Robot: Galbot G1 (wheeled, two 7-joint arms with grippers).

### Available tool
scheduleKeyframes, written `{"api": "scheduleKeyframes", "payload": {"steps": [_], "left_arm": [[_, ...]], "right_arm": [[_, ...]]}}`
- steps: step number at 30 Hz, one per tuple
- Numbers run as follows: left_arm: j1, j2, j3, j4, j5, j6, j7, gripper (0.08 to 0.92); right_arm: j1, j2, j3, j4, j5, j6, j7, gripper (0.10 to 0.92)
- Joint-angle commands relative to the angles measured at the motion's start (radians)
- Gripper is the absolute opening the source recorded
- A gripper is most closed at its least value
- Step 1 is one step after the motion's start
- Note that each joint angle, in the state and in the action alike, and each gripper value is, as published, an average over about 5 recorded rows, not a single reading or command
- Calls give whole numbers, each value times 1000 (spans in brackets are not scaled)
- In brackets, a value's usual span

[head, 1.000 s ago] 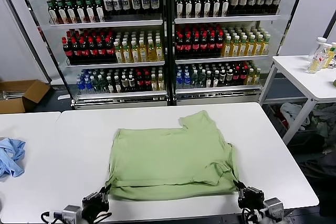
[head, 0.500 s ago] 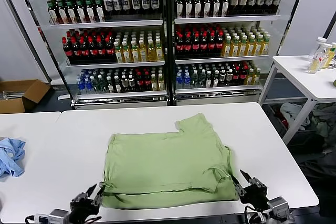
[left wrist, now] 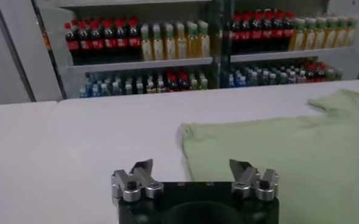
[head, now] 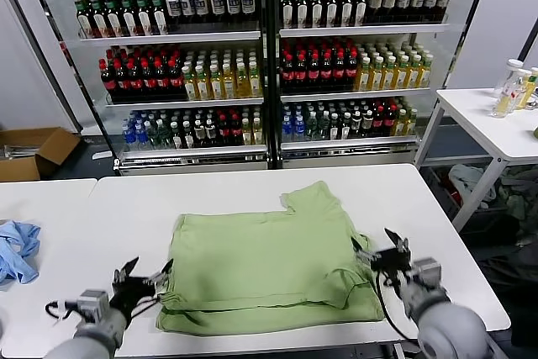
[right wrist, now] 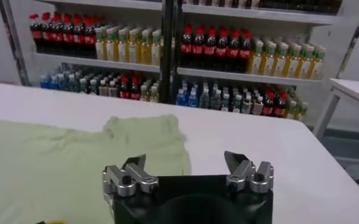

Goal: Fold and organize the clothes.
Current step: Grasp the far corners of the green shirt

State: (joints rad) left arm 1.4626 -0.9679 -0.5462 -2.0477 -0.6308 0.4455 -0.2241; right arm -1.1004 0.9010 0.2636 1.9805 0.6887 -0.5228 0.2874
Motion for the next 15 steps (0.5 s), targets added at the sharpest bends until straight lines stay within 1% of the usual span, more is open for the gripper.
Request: {"api": "scheduleKeyframes", "payload": {"steps": [1,5,9,15], "left_arm": [[-416,30,196,319,-91,27,-23,818],[-507,28,266,396,-104,47,-25,822],[-577,14,325,458,-109,68,-45,823],[-637,-2,384,515,-112,95,-57,822]], "right_arm": [[431,77,-231,-307,122,-57,45,823],[531,128,-283,-423,110,-56,32,823],[613,183,-325,-547,94,-56,12,822],[703,252,-374,-721,80,-55,1,823]]}}
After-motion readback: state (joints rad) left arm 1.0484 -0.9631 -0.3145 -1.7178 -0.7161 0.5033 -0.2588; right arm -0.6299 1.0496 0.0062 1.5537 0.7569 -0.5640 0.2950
